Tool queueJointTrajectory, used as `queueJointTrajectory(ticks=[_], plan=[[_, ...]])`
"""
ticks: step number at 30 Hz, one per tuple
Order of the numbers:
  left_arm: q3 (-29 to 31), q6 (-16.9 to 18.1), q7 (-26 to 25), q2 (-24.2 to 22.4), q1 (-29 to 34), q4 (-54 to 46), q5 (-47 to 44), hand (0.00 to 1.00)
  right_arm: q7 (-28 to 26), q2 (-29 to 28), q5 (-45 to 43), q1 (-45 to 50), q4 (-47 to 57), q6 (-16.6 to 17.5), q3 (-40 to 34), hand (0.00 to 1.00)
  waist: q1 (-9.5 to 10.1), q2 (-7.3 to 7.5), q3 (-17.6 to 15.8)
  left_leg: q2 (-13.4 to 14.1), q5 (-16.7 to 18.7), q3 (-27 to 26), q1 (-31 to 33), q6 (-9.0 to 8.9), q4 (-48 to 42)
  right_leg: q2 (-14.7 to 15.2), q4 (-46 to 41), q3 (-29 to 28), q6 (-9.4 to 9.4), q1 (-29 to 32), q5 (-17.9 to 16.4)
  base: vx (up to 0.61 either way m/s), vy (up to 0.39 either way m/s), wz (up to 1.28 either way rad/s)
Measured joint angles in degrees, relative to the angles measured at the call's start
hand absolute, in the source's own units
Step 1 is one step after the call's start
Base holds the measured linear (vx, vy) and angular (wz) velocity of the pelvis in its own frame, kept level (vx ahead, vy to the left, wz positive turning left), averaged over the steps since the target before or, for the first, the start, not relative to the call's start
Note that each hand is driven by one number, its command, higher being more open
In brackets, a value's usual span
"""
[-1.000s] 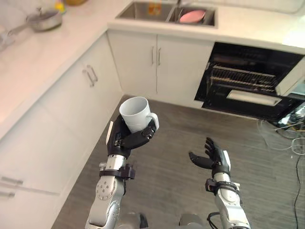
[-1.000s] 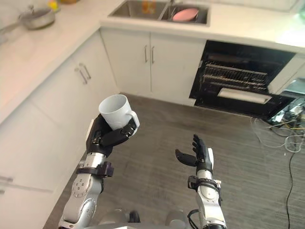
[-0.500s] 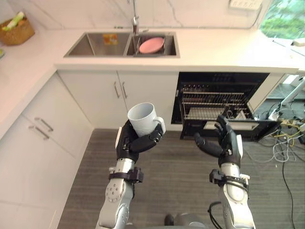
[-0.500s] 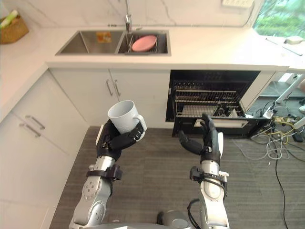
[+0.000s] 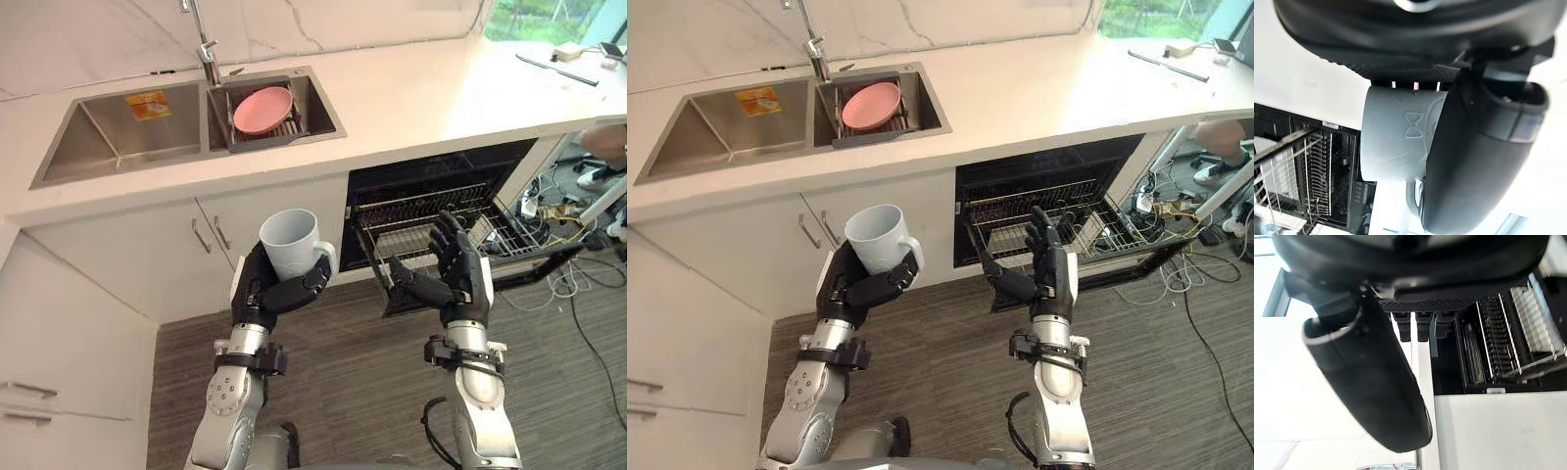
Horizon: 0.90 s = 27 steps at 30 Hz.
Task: Walk over to the sink, pick up the cup, carry it to the dishwasher, place the cup inside the dishwasher, then close the dishwasher door
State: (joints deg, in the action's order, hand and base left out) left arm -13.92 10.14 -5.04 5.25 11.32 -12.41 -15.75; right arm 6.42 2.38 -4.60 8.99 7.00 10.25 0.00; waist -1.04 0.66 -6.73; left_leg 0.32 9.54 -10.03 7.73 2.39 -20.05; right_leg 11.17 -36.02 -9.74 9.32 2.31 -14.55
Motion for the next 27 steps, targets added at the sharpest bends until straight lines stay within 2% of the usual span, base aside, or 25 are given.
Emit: queueJointTrajectory(ticks=[1, 2, 4, 6, 7, 8, 9, 10, 12, 13, 14, 15, 16, 17, 19, 21, 22, 23, 24, 27], plan=[[0.01, 0.01, -0.01, 0.38, 0.07, -0.07, 0.01, 0.3, -0.22, -0.08, 0.0, -0.07, -0.16, 0.0, 0.67, 0.9, 0.12, -0.02, 0.0, 0.03, 0.12, -0.78, -1.91, 0.19, 1.46, 0.27, -2.43, 1.91, -0.71, 1.0, -0.41, 0.24, 0.167, -0.76], [0.15, 0.02, -0.01, 0.62, 0.07, -0.4, 0.0, 0.3, -0.66, -0.18, 0.02, -0.14, -0.2, 0.02, 1.87, 0.9, -0.06, -0.09, 0.15, 0.3, 0.21, -1.81, -5.44, 0.31, 4.51, 0.42, -5.94, 6.53, -2.68, 3.59, -1.52, 0.2, 0.12, -0.51], [0.01, 0.65, 0.07, 0.4, -0.12, -1.21, 0.01, 0.3, -1.4, -0.19, 0.05, -0.85, -0.23, 0.04, 2.92, 0.9, -0.78, 0.12, 0.58, 1.09, 0.46, -2.98, -8.27, 0.38, 7.92, -1.65, -6.59, 12.04, -5.87, 9.1, -3.4, 0.21, 0.063, -0.41], [0.08, 0.7, 0.08, 0.35, -0.27, -0.93, 0.01, 0.3, -1.65, -0.12, 0.03, -2.29, -1.13, 0.04, 2.79, 0.9, -1.68, -0.09, 0.45, 1.79, 0.62, -4.09, -10.26, -0.1, 9.5, -4.05, -1.96, 15.49, -6.45, 12.98, -3.42, 0.22, -0.025, -0.31], [0.08, 0.68, 0.11, 0.34, -0.37, -0.61, 0.0, 0.3, -1.6, -0.02, -0.01, -2.73, -1.97, 0.04, 2.62, 0.9, -1.81, -0.11, 0.4, 2.32, 1.02, -4.66, -11.57, -0.82, 9.95, -5.58, 4.03, 17.63, -7.92, 14.27, -1.99, 0.25, -0.058, -0.25], [0.08, 0.68, 0.12, 0.34, -0.48, -0.43, 0.01, 0.3, -1.54, 0.01, -0.02, -2.7, -2.28, 0.04, 2.6, 0.9, -1.89, 0.06, 0.51, 2.43, 1.36, -4.7, -11.98, -1.33, 9.86, -6.67, 8.25, 17.85, -8.35, 14.07, 0.05, 0.27, -0.082, 0.02], [0.01, 0.67, 0.13, 0.31, -0.82, -0.02, 0.02, 0.3, -1.46, 0.21, -0.03, -2.13, -2.2, 0.05, 2.51, 0.9, -2.72, 0.45, 0.49, 2.16, 2.96, -3.65, -12.86, -2.67, 8.78, -8.43, 14.07, 16.53, -10.96, 12.8, 9.11, 0.33, -0.081, 0.16], [-0.19, 0.64, 0.29, -1.09, -1.52, 1.83, 0.04, 0.3, -1.45, 1.85, -0.02, -1.45, -2.33, -0.01, 2.14, 0.9, -2.73, -1.84, 0.48, 4.18, 4.53, -2.96, -13.2, -3.56, 7.05, -9.83, 14.67, 17.0, -11.35, 10.79, 8.61, 0.33, -0.079, 0.12], [-0.11, 0.62, 0.36, -1.81, -1.82, 2.54, 0.03, 0.3, -1.69, 2.35, -0.27, -0.56, -2.21, -0.01, 1.92, 0.9, -2.58, -2.46, 0.6, 5.47, 4.71, -2.6, -12.9, -3.86, 3.97, -10.76, 15.45, 17.21, -12.09, 9.32, 7.53, 0.28, -0.102, -0.05], [-0.23, 0.62, 0.49, -1.83, -2.2, 3.05, 0.03, 0.3, -1.68, 2.29, -0.33, 0.12, -1.94, -0.01, 1.81, 0.9, -2.66, -2.48, 0.59, 5.9, 4.71, -2.23, -12.39, -3.88, 2.15, -10.95, 16.1, 17.55, -12.28, 8.44, 7.28, 0.27, -0.16, 0.14], [-0.84, 0.48, 0.74, -1.96, -2.84, 4.0, 0.04, 0.3, -1.61, 1.94, -0.72, 1.69, -1.26, -0.02, 1.34, 0.9, -2.71, -2.53, 0.55, 6.91, 4.65, -1.37, -10.77, -4.04, -3.58, -11.46, 17.87, 18.22, -12.57, 5.96, 7.04, 0.29, -0.175, 0.2], [-1.33, 0.24, 0.89, -2.14, -2.66, 4.0, 0.04, 0.3, -1.54, 1.73, -0.94, 3.32, 0.34, -0.1, 1.26, 0.9, -2.51, -2.55, 0.48, 8.39, 3.81, -1.3, -8.45, -4.96, -11.5, -11.95, 19.85, 18.24, -12.85, 3.05, 6.88, 0.34, -0.165, 0.11], [-1.38, 0.24, 1.19, -2.3, -2.51, 4.0, 0.04, 0.3, -1.55, 1.6, -1.04, 3.97, 1.29, -0.1, 1.4, 0.9, -2.26, -2.55, 0.47, 9.22, 4.34, -1.34, -7.46, -5.57, -14.88, -12.07, 20.56, 18.06, -12.96, 1.76, 6.81, 0.31, -0.094, -0.14], [-1.56, 0.25, 1.47, -2.77, -2.45, 3.91, 0.03, 0.3, -1.63, 1.58, -1.67, 5.01, 3.72, -0.08, 1.47, 0.9, -1.57, -2.61, 0.61, 9.85, 5.9, -1.25, -5.89, -5.42, -17.91, -12.21, 21.85, 17.32, -13.01, -0.05, 6.78, 0.2, -0.021, -0.28], [-1.45, 0.3, 1.61, -3.6, -2.47, 3.68, 0.03, 0.3, -1.93, 1.58, -3.32, 4.85, 6.81, 0.44, 1.53, 0.9, -1.2, -2.81, 0.78, 9.78, 7.6, -0.18, -3.22, -4.09, -15.27, -12.13, 23.13, 16.06, -12.97, -0.77, 6.81, 0.14, 0.043, -0.36], [-1.41, 0.28, 1.62, -3.63, -2.46, 3.71, 0.01, 0.3, -2.28, 1.53, -4.43, 3.7, 7.41, 0.96, 2.09, 0.9, -0.88, -3.13, 0.99, 8.35, 7.96, 3.95, -1.9, -4.42, -7.01, -12.02, 23.42, 13.9, -12.6, -1.08, 7.03, 0.14, 0.145, -0.57], [-1.38, 0.29, 1.56, -3.48, -2.55, 3.72, 0.02, 0.3, -2.83, 1.58, -6.04, 3.22, 7.14, 1.02, 2.79, 0.9, -0.71, -3.37, 1.13, 7.03, 5.8, 7.58, -2.09, -4.73, -0.02, -12.09, 23.43, 12.24, -11.96, -1.1, 7.08, 0.1, 0.149, -0.56], [-1.39, 0.29, 1.56, -3.48, -2.6, 3.76, 0.03, 0.3, -2.94, 1.58, -6.35, 3.21, 7.07, 1.01, 2.89, 0.9, -0.7, -3.45, 1.18, 6.94, 4.53, 8.17, -2.18, -4.58, 1.45, -12.17, 23.42, 11.85, -11.6, -1.11, 7.04, 0.13, 0.206, -0.68], [-1.31, 0.29, 1.54, -3.06, -2.76, 3.94, 0.03, 0.3, -3.43, 1.61, -7.12, 3.29, 6.54, 1.01, 3.4, 0.9, -0.52, -3.57, 1.53, 6.83, -0.71, 7.94, -3.16, -6.25, 3.64, -12.36, 23.52, 10.05, -10.47, -1.33, 6.93, 0.1, 0.164, -0.46], [-1.36, 0.28, 1.18, -1.19, -3.98, 4.35, 0.61, 0.3, -4.95, 0.76, -8.45, 3.46, 6.23, 1.0, 5.02, 0.9, -1.27, -2.35, 2.4, 4.72, -2.39, 5.26, -5.69, -4.63, 7.99, -10.18, 25.31, 7.65, -8.64, -1.56, 7.76, 0.08, 0.185, -0.37]])
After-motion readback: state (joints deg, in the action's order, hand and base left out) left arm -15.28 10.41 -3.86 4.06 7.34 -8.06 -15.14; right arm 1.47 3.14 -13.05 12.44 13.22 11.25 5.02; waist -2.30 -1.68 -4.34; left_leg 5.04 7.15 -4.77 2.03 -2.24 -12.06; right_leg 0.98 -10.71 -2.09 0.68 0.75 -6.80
